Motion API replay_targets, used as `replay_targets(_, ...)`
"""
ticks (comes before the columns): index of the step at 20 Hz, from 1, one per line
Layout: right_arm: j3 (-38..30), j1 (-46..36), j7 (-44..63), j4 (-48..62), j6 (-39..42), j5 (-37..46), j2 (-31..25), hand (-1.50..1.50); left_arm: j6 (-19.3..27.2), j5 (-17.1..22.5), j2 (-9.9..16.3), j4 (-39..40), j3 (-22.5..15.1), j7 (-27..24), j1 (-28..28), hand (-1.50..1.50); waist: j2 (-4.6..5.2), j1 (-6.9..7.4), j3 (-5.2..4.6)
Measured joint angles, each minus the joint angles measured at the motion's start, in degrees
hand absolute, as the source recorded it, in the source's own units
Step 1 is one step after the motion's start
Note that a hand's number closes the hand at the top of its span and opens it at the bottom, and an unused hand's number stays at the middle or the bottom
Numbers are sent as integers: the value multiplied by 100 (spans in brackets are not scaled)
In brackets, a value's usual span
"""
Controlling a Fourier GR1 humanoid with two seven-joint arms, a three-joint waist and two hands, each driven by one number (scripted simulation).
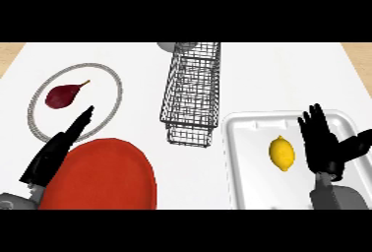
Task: Pick the lemon from the tray and place it in the tiered basket
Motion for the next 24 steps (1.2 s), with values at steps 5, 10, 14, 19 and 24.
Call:
replay_targets(5, -72, 116, -844, 150, 1393, -388, -132, 150, 181, 407, -120, 313, 502, 139, 309, 0, -33, -41, 89)
replay_targets(10, -291, 274, -2372, -278, 2175, -504, 94, -150, 311, 868, -292, 630, 879, 347, 584, 0, -107, -192, 132)
replay_targets(14, -266, 796, -3174, -307, 1433, 832, -248, -150, 341, 1072, -365, 665, 1033, 432, 720, 0, -82, -207, 95)
replay_targets(19, -91, 1291, -2809, -218, 262, 2590, -1101, -150, 328, 1169, -371, 631, 1126, 453, 757, 0, -58, -170, 65)
replay_targets(24, 604, 1501, -1350, -866, 34, 3794, -1601, -150, 285, 1195, -374, 677, 1183, 498, 710, 0, -65, -159, 66)
